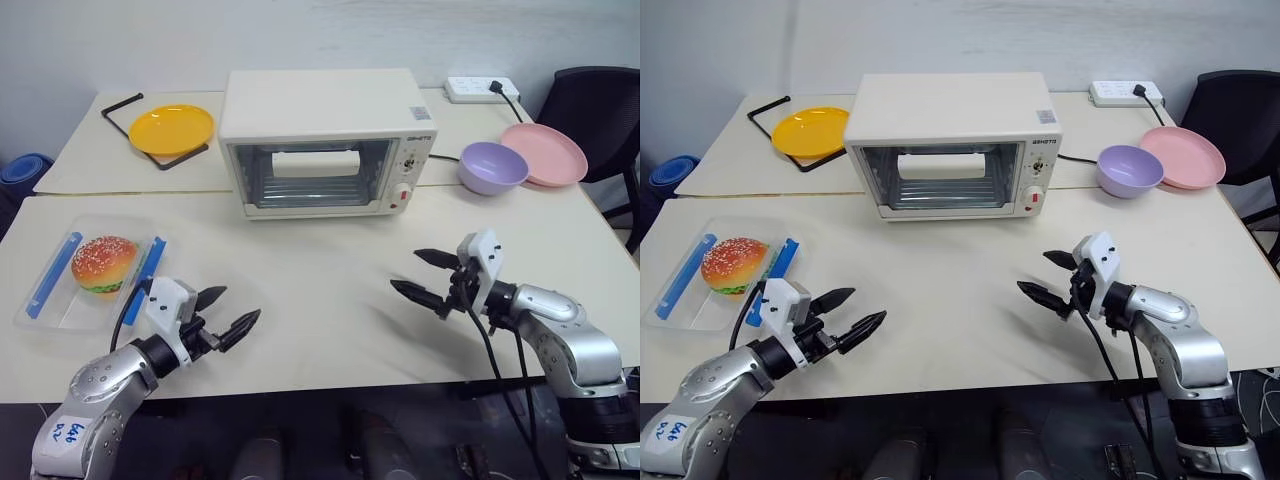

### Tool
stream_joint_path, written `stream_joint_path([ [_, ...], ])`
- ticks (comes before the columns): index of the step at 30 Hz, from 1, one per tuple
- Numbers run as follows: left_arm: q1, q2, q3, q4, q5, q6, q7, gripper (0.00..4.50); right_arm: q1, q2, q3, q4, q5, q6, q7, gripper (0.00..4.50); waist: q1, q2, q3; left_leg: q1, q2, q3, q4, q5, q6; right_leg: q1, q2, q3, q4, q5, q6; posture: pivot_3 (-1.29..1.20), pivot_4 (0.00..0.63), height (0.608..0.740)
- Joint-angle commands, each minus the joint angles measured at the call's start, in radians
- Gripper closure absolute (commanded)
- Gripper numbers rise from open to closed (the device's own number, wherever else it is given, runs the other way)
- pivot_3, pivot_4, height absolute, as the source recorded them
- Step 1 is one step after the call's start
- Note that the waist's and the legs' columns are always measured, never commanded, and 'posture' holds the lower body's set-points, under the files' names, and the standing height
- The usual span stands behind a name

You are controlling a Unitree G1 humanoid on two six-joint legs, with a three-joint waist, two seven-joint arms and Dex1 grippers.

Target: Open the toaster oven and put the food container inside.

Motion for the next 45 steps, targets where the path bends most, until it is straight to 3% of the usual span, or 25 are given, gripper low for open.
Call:
stream_joint_path([
  [1,-0.084,0.031,0.078,-0.071,-0.153,0.08,0.016,0.05,-0.091,0.046,0.005,-0.02,0.059,0.081,-0.041,0.0,-0.001,0.0,0.0,0.0,0.0,0.0,0.001,0.0,0.0,0.0,0.0,0.0,0.001,0.0,0.0,0.0,0.15,0.74],
  [5,-0.229,0.111,0.149,-0.036,-0.314,0.153,-0.011,0.05,-0.22,0.126,0.008,0.043,0.086,0.129,-0.075,0.0,-0.003,0.0,0.0,0.0,0.0,-0.001,0.002,0.0,0.0,0.0,0.001,-0.001,0.002,0.0,0.0,0.0,0.15,0.74],
  [11,-0.413,0.261,0.138,0.082,-0.318,0.168,-0.082,0.05,-0.414,0.196,0.059,0.228,0.023,0.079,-0.077,0.0,-0.003,0.0,0.0,0.0,-0.002,-0.001,0.0,0.0,0.0,-0.003,0.002,-0.002,0.005,0.0,0.0,0.0,0.15,0.74],
  [19,-0.474,0.307,0.141,0.099,-0.315,0.166,-0.098,0.05,-0.552,0.228,0.042,0.375,0.005,0.025,-0.064,0.0,-0.002,0.0,0.0,-0.016,-0.001,0.0,-0.001,0.0,-0.001,-0.02,-0.002,-0.001,0.008,0.001,0.001,0.0,0.15,0.74],
  [32,-0.468,0.291,0.107,0.133,-0.232,0.104,-0.114,0.05,-0.508,0.242,0.028,0.166,0.122,0.07,-0.02,0.0,-0.002,0.0,0.0,-0.019,-0.002,0.0,-0.001,0.0,-0.002,-0.023,-0.002,-0.001,0.009,0.001,0.001,0.0,0.15,0.74],
  [42,-0.728,0.267,0.075,0.353,-0.189,0.111,-0.022,0.05,-0.398,0.219,0.076,0.038,0.131,0.105,0.031,0.0,-0.008,0.0,0.0,-0.018,-0.002,0.002,0.0,0.0,-0.002,-0.024,-0.001,-0.002,0.014,0.001,0.001,0.0,0.15,0.74],
  [45,-0.79,0.27,0.004,0.423,-0.108,0.067,-0.046,0.62,-0.366,0.218,0.09,0.019,0.125,0.104,0.036,0.0,-0.008,0.0,0.0,-0.017,-0.002,0.003,0.0,0.0,-0.002,-0.024,-0.001,-0.002,0.015,0.001,0.001,0.0,0.15,0.74],
])
